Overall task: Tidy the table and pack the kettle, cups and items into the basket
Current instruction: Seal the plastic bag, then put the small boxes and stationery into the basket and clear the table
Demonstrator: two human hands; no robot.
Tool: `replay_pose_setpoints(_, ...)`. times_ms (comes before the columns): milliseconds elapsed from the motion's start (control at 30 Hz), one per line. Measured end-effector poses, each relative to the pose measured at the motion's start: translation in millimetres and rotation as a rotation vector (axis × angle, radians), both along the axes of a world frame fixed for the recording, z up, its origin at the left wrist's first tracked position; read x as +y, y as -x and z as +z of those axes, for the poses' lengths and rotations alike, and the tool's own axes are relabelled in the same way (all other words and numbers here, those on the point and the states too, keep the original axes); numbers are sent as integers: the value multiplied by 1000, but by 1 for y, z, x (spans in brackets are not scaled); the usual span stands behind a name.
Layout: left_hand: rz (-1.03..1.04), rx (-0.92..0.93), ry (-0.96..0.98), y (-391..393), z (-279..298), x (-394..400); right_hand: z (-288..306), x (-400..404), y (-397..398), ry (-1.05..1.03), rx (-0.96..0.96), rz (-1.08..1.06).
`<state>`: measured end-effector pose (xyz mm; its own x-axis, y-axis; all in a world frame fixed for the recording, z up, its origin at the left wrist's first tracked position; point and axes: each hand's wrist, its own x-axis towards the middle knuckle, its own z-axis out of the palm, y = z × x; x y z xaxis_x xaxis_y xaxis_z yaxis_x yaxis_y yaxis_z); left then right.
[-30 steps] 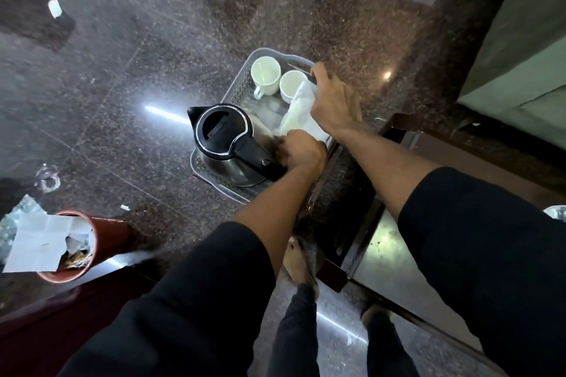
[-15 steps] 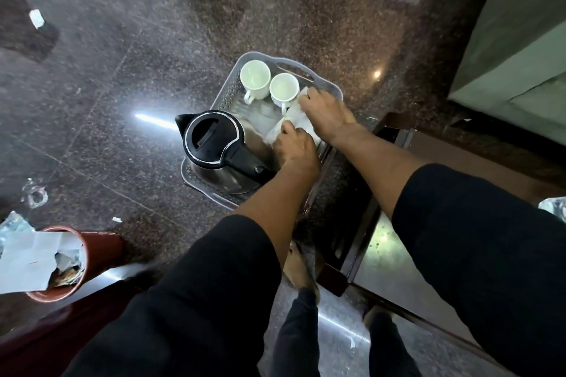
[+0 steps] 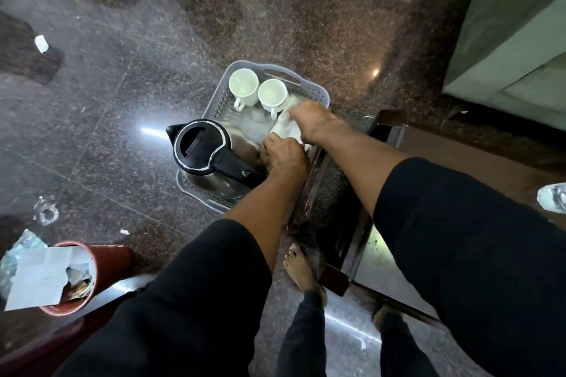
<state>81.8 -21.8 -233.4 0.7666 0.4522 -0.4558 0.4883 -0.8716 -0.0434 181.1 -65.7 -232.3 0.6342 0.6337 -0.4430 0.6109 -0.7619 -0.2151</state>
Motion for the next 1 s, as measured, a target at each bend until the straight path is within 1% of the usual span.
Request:
replay_pose_setpoints(67, 95, -93, 3, -7, 7, -2, 4, -6, 2, -69, -16, -19)
replay_pose_setpoints(133, 205, -247, 13, -13, 17, -7, 8, -18, 3, -181, -101, -70)
replay_pose_setpoints(167, 197, -306, 27, -15, 23, -13, 11, -28, 4, -241, -130, -114)
replay_pose_setpoints(267, 151, -398, 120, -21, 38, -37, 19, -72, 8, -376, -152, -262)
replay_pose_setpoints(333, 160, -434, 216, -26, 49, -64, 26, -115, 10, -433, -181, -386)
replay_pose_setpoints(400, 118, -458, 302, -29, 55, -100, 28, -163, 11, -431, -188, -535)
replay_pose_setpoints(467, 28, -438, 333, -30, 52, -136, 26, -207, 16, -396, -166, -649)
replay_pose_setpoints(567, -61, -358, 412, -27, 38, -197, 16, -275, 28, -347, -117, -740)
replay_pose_setpoints(667, -74, -260, 501, -16, 20, -261, 1, -342, 45, -300, -69, -781)
replay_pose_setpoints(767, -111, -196, 564, -5, 5, -320, -16, -405, 67, -291, -36, -872)
replay_pose_setpoints(900, -128, -129, 585, 8, -12, -391, -37, -481, 100, -244, -28, -1011)
replay_pose_setpoints(1000, -179, -88, 613, 19, -20, -437, -44, -524, 121, -229, -29, -1115)
